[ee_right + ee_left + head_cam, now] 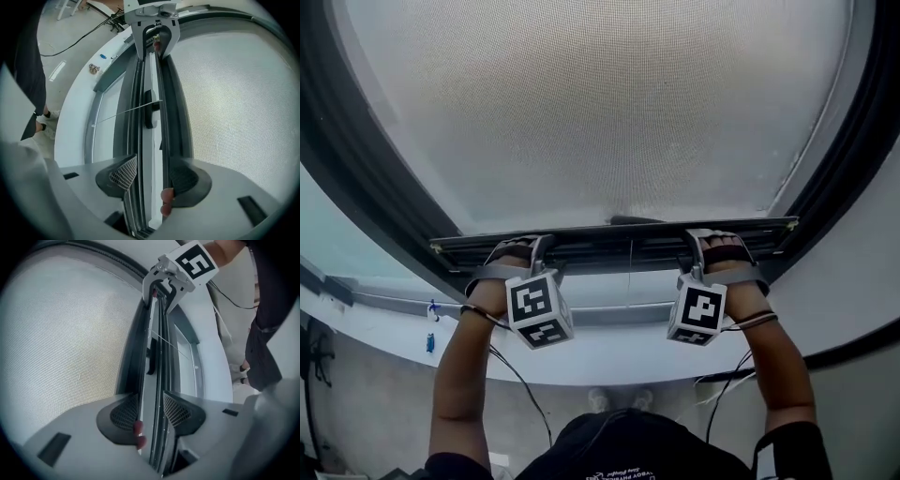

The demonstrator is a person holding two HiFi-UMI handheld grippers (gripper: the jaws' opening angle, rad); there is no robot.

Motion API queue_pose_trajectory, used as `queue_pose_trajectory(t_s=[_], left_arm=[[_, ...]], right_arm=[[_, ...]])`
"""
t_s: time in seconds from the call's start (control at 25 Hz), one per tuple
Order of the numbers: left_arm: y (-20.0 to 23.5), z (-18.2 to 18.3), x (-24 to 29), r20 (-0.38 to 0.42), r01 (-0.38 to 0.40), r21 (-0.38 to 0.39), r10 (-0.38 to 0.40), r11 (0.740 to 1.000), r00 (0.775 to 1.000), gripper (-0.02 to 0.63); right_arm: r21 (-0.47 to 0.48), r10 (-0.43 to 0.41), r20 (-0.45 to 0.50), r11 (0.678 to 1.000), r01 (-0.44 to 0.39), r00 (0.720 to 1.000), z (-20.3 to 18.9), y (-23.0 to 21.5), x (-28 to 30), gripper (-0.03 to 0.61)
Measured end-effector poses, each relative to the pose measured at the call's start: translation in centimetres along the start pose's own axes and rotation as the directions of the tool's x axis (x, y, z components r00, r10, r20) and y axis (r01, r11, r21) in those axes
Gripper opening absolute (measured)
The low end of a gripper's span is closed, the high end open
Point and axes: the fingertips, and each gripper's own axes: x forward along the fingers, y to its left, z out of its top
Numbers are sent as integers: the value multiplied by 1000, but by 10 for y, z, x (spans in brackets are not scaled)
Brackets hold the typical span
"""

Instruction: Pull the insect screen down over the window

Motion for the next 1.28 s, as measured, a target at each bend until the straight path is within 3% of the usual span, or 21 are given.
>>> queue_pose_trajectory(t_s=[0.2,0.44,0.92,1.16,1.28], left_arm=[[-5,1,0,-12,16,-18,-16,1000,1000,170],[-40,-11,33,-86,22,66,-16,998,996,170],[-46,1,37,-20,37,-22,-37,999,999,170],[-64,-13,49,-56,90,4,-89,996,994,170],[-66,-14,49,-52,90,1,-90,996,995,170]], right_arm=[[8,18,-8,1000,-18,1000,-4,4,3,196],[-28,98,-3,995,-98,995,-6,46,21,196],[-13,118,-9,993,-118,993,-8,60,28,196],[-1,173,-11,985,-173,985,-8,76,32,196],[9,161,-19,987,-161,987,-8,77,32,207]])
